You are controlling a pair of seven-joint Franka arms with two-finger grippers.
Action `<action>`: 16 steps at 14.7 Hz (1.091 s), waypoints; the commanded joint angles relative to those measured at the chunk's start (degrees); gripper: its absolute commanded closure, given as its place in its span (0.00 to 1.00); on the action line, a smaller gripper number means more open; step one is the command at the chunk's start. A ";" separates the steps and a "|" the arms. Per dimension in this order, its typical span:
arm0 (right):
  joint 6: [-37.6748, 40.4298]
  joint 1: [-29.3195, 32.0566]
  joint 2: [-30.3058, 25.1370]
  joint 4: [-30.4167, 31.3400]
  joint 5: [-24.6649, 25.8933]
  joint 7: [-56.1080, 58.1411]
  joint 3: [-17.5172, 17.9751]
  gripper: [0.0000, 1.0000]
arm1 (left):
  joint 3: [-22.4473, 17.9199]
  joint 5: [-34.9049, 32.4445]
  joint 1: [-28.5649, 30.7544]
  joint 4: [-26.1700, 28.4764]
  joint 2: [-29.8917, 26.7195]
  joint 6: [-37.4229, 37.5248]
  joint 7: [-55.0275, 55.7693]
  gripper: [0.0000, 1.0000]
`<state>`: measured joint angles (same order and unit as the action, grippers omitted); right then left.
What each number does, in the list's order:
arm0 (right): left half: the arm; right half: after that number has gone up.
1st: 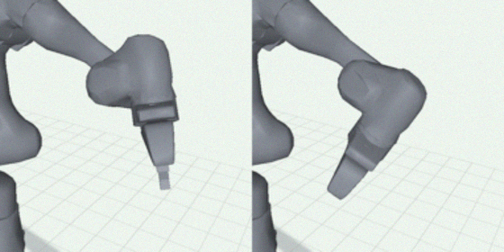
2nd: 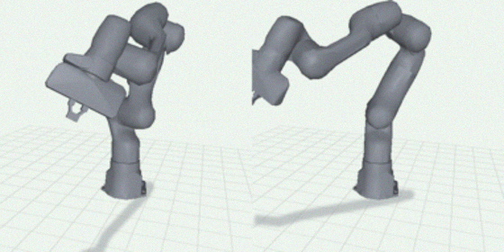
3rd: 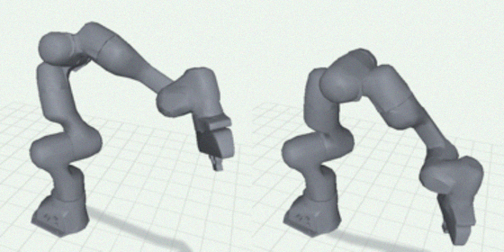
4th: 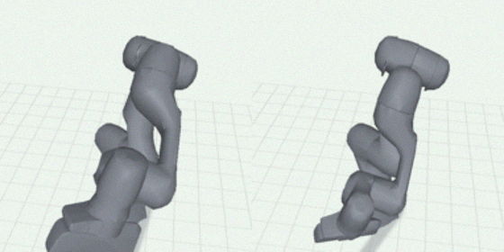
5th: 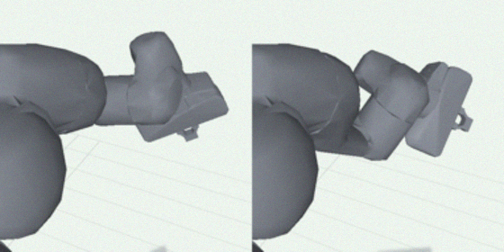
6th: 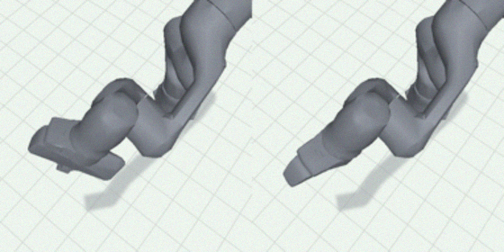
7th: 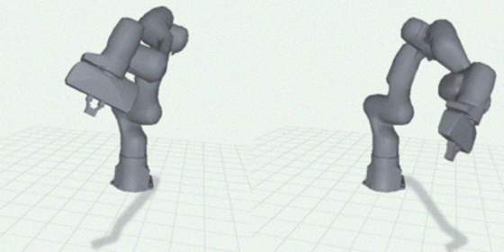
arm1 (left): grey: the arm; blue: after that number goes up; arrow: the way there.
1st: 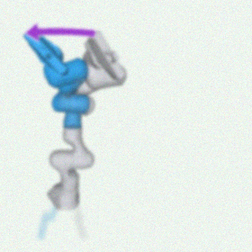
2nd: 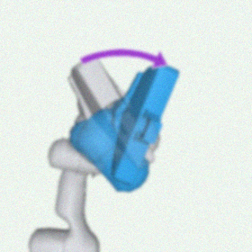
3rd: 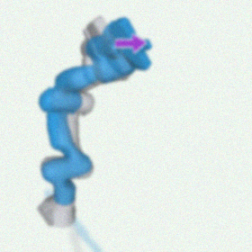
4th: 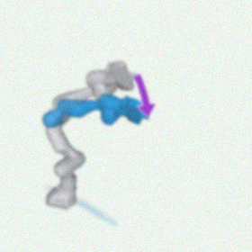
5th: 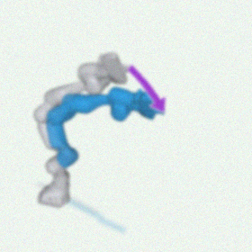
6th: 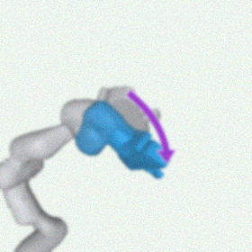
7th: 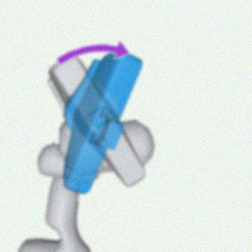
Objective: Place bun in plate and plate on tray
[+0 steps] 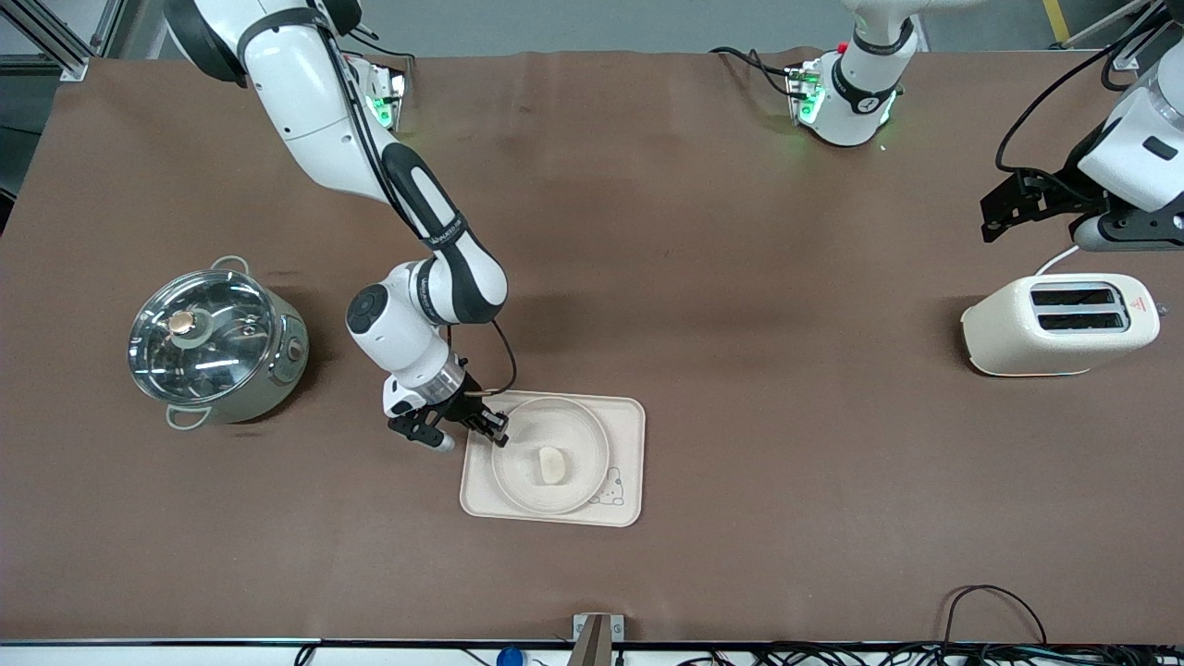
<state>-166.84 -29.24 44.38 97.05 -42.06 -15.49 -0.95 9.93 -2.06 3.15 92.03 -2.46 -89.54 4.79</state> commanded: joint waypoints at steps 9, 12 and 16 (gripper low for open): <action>5.09 1.81 -23.52 19.47 -0.48 8.26 -7.12 0.00 | 0.27 1.18 0.19 -0.27 0.00 -0.55 0.22 0.00; 19.30 2.08 -31.44 21.25 3.35 9.52 -13.26 0.00 | 0.27 1.09 -0.16 -1.06 0.35 -0.64 0.22 0.00; 40.82 2.17 -37.87 13.20 26.54 9.25 -20.92 0.00 | 0.35 1.27 -0.25 -1.15 0.17 -0.29 -0.48 0.00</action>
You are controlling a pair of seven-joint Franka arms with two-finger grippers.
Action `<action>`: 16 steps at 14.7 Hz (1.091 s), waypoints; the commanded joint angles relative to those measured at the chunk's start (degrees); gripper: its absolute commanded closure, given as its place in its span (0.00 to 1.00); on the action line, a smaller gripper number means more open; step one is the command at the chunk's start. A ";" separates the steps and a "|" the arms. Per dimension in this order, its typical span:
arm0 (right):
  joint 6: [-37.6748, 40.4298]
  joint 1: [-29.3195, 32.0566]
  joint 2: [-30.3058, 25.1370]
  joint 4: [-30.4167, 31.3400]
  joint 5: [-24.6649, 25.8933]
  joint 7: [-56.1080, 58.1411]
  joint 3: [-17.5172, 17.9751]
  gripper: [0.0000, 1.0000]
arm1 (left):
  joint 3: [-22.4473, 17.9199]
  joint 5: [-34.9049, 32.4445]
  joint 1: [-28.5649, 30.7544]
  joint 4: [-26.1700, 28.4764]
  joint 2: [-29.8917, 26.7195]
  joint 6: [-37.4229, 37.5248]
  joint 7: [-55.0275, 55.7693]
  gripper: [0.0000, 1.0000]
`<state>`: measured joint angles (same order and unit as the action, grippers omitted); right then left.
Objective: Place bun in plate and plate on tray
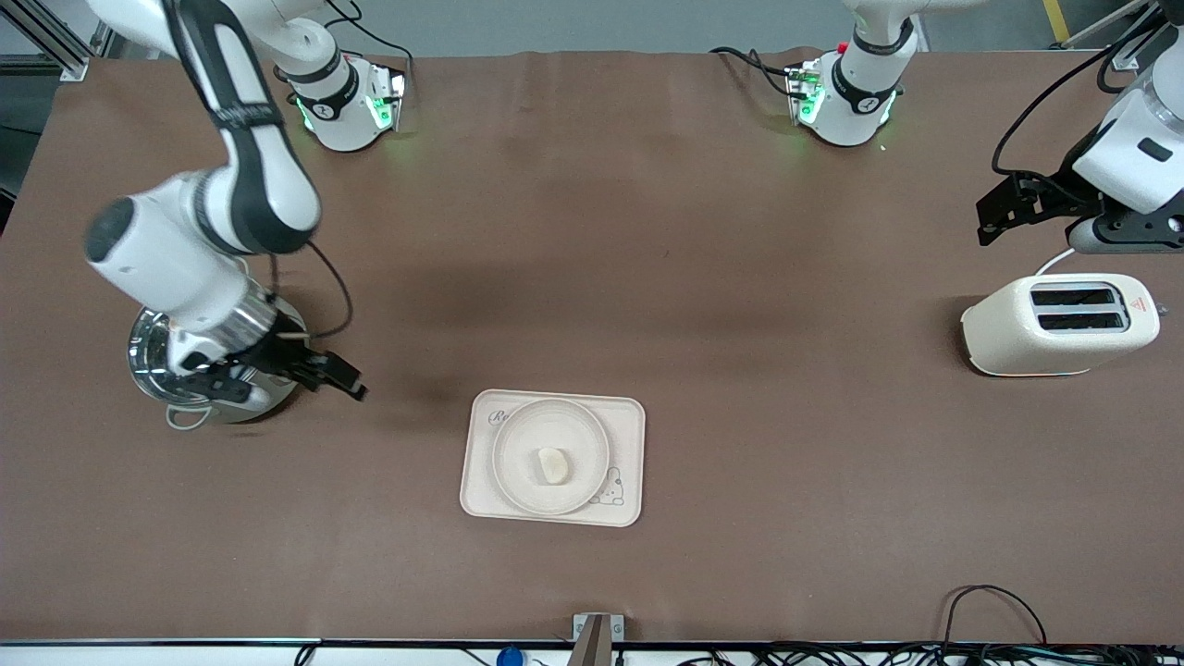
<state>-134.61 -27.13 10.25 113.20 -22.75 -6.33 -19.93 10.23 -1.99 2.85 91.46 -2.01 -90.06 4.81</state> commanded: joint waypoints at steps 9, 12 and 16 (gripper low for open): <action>39.59 21.10 -4.80 -25.04 19.58 10.00 6.37 0.00 | 0.15 1.11 0.05 -0.67 -0.63 1.20 -1.74 0.00; 42.84 27.64 -6.64 -25.39 23.35 12.13 12.01 0.00 | 0.23 1.11 0.05 -0.67 -0.63 1.29 -1.74 0.00; 44.52 27.75 -8.14 -25.39 24.25 11.25 15.19 0.00 | 1.20 1.03 0.05 -1.81 -0.28 1.29 -1.39 0.00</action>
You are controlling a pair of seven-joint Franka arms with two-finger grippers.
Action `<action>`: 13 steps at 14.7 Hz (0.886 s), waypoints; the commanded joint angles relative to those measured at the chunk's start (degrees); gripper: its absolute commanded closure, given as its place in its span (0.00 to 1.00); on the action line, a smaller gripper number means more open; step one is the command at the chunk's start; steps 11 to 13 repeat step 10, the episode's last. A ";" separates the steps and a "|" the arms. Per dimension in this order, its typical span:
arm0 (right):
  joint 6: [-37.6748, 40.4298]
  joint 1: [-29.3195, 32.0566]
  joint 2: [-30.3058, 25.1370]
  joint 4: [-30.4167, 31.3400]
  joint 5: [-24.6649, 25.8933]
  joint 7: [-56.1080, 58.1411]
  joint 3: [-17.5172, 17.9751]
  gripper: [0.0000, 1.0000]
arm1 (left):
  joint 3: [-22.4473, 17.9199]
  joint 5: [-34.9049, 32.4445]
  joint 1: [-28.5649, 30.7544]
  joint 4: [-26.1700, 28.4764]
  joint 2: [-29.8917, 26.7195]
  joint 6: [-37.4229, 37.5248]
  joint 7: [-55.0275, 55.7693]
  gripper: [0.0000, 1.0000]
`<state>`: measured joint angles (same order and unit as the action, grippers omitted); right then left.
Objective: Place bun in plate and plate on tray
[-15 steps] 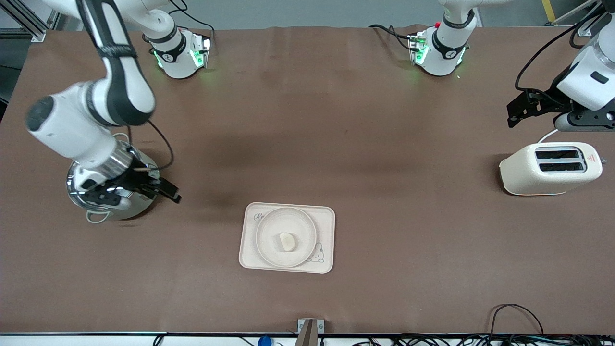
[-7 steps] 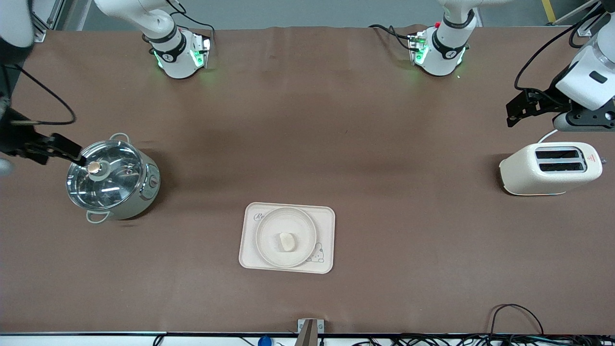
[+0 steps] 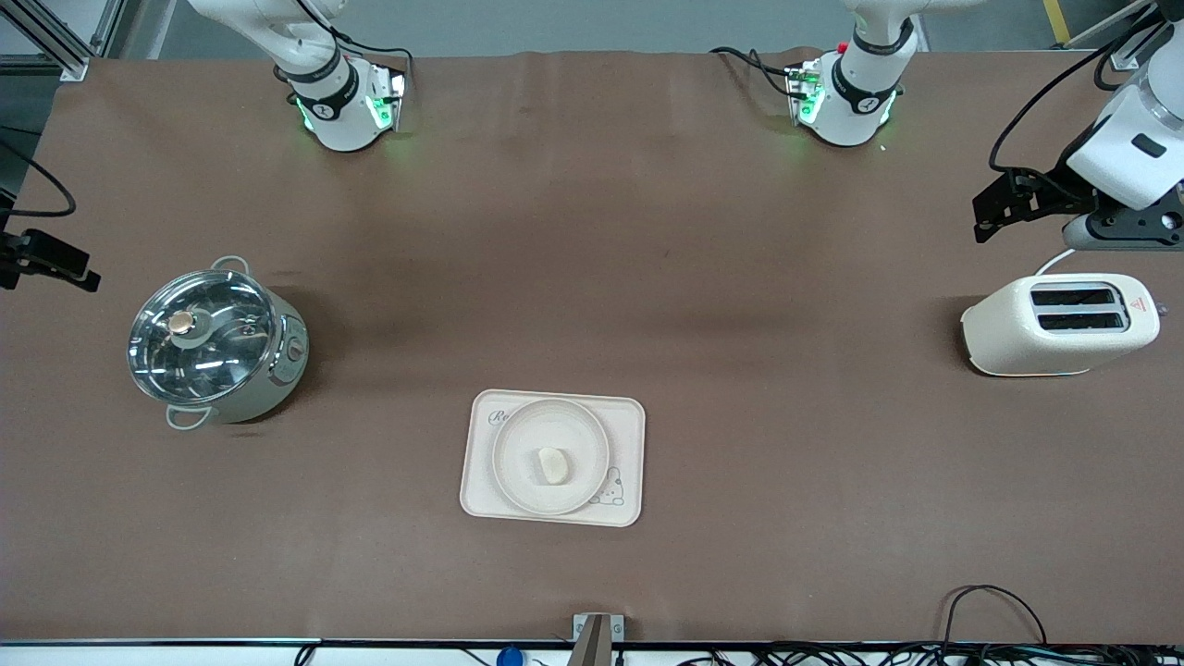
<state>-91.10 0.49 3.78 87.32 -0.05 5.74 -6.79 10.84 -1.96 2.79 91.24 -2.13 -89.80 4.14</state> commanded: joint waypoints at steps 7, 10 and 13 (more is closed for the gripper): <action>1.36 -1.01 -2.11 0.48 1.46 -0.90 1.96 0.00 | 0.85 3.35 0.28 -3.62 -0.06 4.28 -0.11 0.00; 1.28 -1.01 -2.20 0.48 1.46 -0.90 2.13 0.00 | 0.41 4.87 0.64 -3.79 0.02 4.98 0.69 0.00; 1.28 -1.01 -2.20 0.48 1.46 -0.90 2.13 0.00 | 0.41 4.87 0.64 -3.79 0.02 4.98 0.69 0.00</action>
